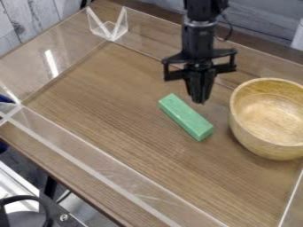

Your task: Put the green block in the brown bowl

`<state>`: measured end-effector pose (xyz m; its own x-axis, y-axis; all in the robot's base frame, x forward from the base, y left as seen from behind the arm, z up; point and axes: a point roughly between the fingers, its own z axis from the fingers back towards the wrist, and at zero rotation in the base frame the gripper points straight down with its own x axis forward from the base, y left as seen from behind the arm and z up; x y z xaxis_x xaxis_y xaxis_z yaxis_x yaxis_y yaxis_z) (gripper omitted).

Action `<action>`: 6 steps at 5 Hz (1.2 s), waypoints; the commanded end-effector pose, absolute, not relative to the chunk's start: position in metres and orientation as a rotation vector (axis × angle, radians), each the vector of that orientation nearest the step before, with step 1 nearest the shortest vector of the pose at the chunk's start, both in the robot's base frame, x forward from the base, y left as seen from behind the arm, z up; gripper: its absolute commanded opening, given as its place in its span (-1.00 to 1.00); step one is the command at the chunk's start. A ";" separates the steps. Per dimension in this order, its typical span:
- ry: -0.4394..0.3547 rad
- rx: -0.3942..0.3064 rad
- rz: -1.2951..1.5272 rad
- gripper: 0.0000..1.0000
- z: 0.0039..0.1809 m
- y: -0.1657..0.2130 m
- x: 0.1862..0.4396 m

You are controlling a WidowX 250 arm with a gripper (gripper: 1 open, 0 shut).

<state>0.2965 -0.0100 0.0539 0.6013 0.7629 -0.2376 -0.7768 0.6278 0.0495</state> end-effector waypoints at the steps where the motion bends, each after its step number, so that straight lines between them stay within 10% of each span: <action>1: 0.195 -0.071 1.003 1.00 0.053 -0.007 0.301; 2: 0.211 -0.066 0.990 -1.00 0.039 -0.007 0.304; 6: 0.242 -0.077 0.995 -1.00 0.041 -0.005 0.311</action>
<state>0.3041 -0.0071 0.0333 0.5134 0.8185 -0.2578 -0.8346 0.5462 0.0721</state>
